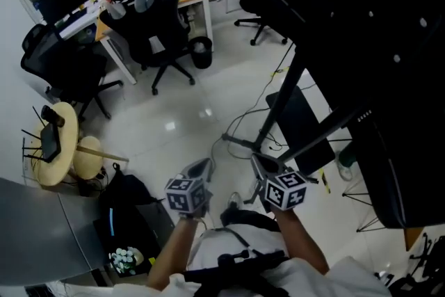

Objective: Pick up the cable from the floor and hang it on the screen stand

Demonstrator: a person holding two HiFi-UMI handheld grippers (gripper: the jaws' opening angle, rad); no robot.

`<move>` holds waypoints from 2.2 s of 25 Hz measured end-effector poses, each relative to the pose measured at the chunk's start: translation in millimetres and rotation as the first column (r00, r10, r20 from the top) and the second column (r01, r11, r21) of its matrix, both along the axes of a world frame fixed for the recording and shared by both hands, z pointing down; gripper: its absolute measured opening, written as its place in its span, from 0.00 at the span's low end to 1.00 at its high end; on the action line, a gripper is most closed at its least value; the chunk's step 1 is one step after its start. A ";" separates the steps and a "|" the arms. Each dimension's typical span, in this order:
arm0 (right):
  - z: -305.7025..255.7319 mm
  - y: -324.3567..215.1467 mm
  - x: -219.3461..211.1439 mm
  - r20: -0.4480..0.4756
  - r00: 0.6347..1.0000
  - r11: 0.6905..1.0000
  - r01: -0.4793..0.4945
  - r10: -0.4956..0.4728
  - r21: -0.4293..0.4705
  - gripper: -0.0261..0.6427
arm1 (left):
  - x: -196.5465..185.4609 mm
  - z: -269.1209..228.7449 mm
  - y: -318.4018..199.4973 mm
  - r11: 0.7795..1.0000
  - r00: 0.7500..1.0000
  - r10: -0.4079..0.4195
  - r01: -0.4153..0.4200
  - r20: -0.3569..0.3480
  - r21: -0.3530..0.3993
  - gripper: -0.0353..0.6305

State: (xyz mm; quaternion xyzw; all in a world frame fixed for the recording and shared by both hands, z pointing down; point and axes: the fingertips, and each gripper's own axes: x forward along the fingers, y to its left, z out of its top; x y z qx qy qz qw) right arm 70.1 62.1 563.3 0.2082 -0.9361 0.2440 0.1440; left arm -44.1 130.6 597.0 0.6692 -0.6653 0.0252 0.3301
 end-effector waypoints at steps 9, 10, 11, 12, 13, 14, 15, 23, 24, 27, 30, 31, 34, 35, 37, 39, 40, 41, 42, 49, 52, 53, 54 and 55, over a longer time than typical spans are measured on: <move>11.3 -47.5 -2.0 0.002 0.999 0.998 -0.043 0.043 -0.036 0.04 | -9.7 -1.5 -59.9 0.998 0.998 0.050 -0.049 0.036 -0.030 0.06; 13.5 -48.9 -1.6 0.004 0.999 0.998 -0.050 0.050 -0.044 0.04 | -7.7 -1.1 -65.6 0.997 0.997 0.066 -0.065 0.040 -0.038 0.06; 15.5 -50.6 -0.7 0.007 0.998 0.997 -0.059 0.060 -0.052 0.04 | -5.9 -1.1 -71.3 0.996 0.995 0.084 -0.082 0.044 -0.045 0.06; 17.1 -53.1 0.6 0.009 0.997 0.996 -0.071 0.072 -0.057 0.04 | -4.9 -1.2 -77.7 0.994 0.994 0.102 -0.099 0.049 -0.048 0.06; 18.5 -56.7 2.0 0.010 0.996 0.994 -0.085 0.085 -0.062 0.04 | -4.8 -1.1 -85.1 0.992 0.991 0.119 -0.117 0.055 -0.050 0.06; 19.8 -61.2 3.9 0.011 0.995 0.993 -0.101 0.102 -0.066 0.04 | -5.0 -0.4 -93.2 0.990 0.989 0.138 -0.135 0.060 -0.051 0.06; 20.9 -65.9 6.2 0.011 0.993 0.990 -0.120 0.121 -0.070 0.04 | -4.6 1.1 -101.4 0.986 0.985 0.158 -0.154 0.064 -0.055 0.06; 25.2 -104.2 16.7 -0.019 0.961 0.960 -0.275 0.274 -0.049 0.04 | -5.0 35.3 -175.0 0.934 0.933 0.349 -0.339 0.086 -0.112 0.06; 27.0 -110.6 15.9 -0.022 0.954 0.953 -0.300 0.299 -0.051 0.04 | -6.5 40.5 -184.7 0.925 0.925 0.372 -0.362 0.082 -0.119 0.06; 30.6 -130.8 13.8 -0.034 0.922 0.920 -0.388 0.387 -0.057 0.04 | -11.5 51.9 -212.9 0.895 0.896 0.438 -0.427 0.072 -0.130 0.06; 33.3 -150.0 7.8 -0.043 0.884 0.882 -0.467 0.465 -0.065 0.04 | -19.1 61.1 -237.9 0.866 0.868 0.492 -0.480 0.071 -0.139 0.06; 34.3 -154.5 4.5 -0.045 0.871 0.869 -0.490 0.488 -0.071 0.04 | -21.5 64.7 -244.5 0.853 0.855 0.513 -0.500 0.069 -0.147 0.06; 38.8 -164.8 -6.8 -0.061 0.837 0.833 -0.547 0.543 -0.086 0.04 | -29.4 73.6 -267.9 0.811 0.813 0.578 -0.561 0.078 -0.165 0.06; 41.6 -167.8 -10.2 -0.068 0.825 0.820 -0.565 0.561 -0.093 0.04 | -31.7 76.9 -276.7 0.796 0.797 0.598 -0.580 0.083 -0.171 0.06; 47.6 -174.3 -16.3 -0.081 0.799 0.792 -0.601 0.596 -0.106 0.04 | -34.2 85.8 -293.7 0.760 0.760 0.644 -0.621 0.093 -0.191 0.06; 54.1 -182.4 -22.9 -0.096 0.776 0.767 -0.631 0.623 -0.116 0.04 | -34.9 95.1 -311.0 0.726 0.723 0.683 -0.655 0.104 -0.212 0.06; 57.8 -186.5 -26.4 -0.104 0.767 0.758 -0.642 0.633 -0.120 0.04 | -34.8 99.9 -320.0 0.712 0.708 0.698 -0.667 0.110 -0.219 0.06; 61.9 -190.0 -29.6 -0.111 0.758 0.748 -0.652 0.643 -0.122 0.04 | -33.7 105.2 -328.5 0.699 0.694 0.711 -0.680 0.112 -0.222 0.06; 66.6 -192.0 -32.2 -0.120 0.748 0.737 -0.664 0.653 -0.126 0.04 | -31.4 111.0 -335.6 0.685 0.681 0.724 -0.693 0.109 -0.222 0.06; 93.4 -187.0 -32.1 -0.169 0.633 0.609 -0.773 0.755 -0.177 0.04 | -12.5 164.2 -382.2 0.599 0.594 0.797 -0.753 0.109 -0.272 0.07; 104.7 -176.6 -32.1 -0.194 0.592 0.560 -0.804 0.782 -0.198 0.04 | -4.5 188.0 -403.3 0.568 0.565 0.818 -0.763 0.110 -0.309 0.21; 109.1 -171.8 -32.1 -0.204 0.580 0.545 -0.813 0.789 -0.205 0.04 | -1.9 195.7 -410.6 0.560 0.555 0.824 -0.765 0.118 -0.317 0.21; 113.8 -166.8 -32.4 -0.214 0.568 0.531 -0.821 0.795 -0.211 0.04 | 0.5 203.7 -418.1 0.554 0.545 0.829 -0.767 0.129 -0.323 0.21; 118.6 -161.7 -33.2 -0.222 0.558 0.516 -0.828 0.800 -0.219 0.04 | 2.6 211.8 -425.9 0.550 0.535 0.833 -0.769 0.141 -0.326 0.21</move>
